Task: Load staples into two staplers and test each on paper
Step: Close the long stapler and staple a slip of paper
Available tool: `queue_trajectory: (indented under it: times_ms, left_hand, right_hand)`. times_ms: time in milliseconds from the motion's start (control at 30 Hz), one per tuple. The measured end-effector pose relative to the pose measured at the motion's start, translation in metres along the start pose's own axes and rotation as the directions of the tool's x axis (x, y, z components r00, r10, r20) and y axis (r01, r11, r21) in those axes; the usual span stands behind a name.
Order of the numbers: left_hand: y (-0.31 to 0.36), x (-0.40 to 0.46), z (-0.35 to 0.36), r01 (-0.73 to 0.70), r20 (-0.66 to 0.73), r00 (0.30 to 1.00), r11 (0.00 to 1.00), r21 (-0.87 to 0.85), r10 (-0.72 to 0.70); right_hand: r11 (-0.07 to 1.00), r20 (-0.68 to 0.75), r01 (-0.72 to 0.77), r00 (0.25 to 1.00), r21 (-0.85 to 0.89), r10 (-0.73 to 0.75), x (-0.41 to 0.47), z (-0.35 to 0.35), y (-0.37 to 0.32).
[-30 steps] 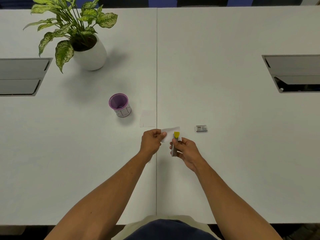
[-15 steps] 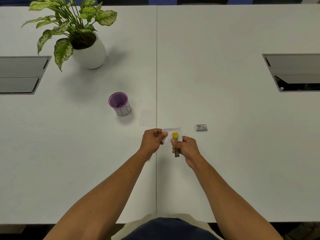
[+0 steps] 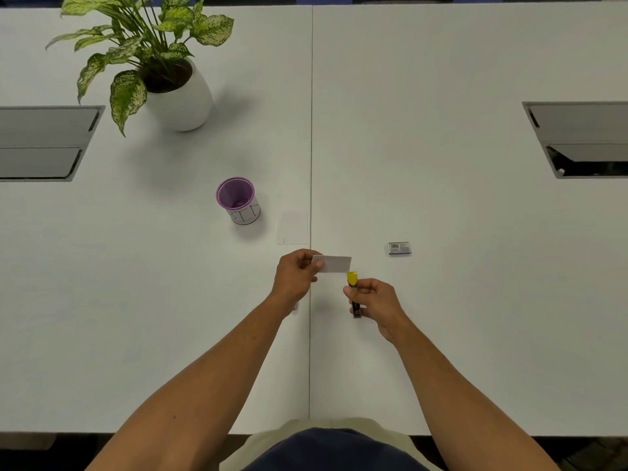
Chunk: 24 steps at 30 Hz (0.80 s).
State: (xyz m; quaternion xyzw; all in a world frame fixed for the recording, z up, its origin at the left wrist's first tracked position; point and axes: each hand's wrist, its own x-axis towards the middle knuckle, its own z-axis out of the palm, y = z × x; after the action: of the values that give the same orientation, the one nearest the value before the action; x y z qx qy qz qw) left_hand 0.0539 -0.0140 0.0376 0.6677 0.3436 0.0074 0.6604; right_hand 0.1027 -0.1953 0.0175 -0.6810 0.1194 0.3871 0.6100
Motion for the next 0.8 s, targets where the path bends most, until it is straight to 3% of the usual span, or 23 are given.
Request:
queue_trajectory:
  times_ms: [167, 400, 500, 667, 733, 800]
  left_hand:
    - [-0.004, -0.002, -0.003, -0.049, -0.006, 0.999, 0.999, 0.021, 0.049]
    - [-0.003, 0.001, -0.008, -0.072, -0.058, 0.995, 0.996, 0.058, 0.076]
    - [-0.003, 0.003, -0.011, -0.099, -0.037, 0.994, 0.994, 0.057, 0.101]
    - [0.004, 0.0, -0.011, -0.226, 0.005, 0.974, 0.96, 0.164, 0.228]
    - [0.005, 0.001, -0.01, -0.27, 0.031, 0.962, 0.937, 0.222, 0.27]
    - [0.005, 0.002, -0.01, -0.286, 0.054, 0.958, 0.926, 0.248, 0.281]
  right_hand:
    - [0.917, -0.21, -0.032, 0.976, -0.398, -0.057, 0.014, -0.002, 0.012]
    - [0.64, -0.265, -0.103, 0.951, -0.761, -0.161, 0.033, 0.002, 0.011]
    - [0.557, -0.259, -0.108, 0.945, -0.823, -0.2, 0.038, 0.006, 0.014]
    - [0.537, -0.274, -0.13, 0.941, -0.833, -0.197, 0.042, 0.013, 0.013]
    - [0.524, -0.289, -0.116, 0.921, -0.844, -0.262, 0.04, 0.016, 0.01]
    - [0.623, -0.332, -0.041, 0.872, -0.781, -0.359, 0.038, 0.017, 0.005]
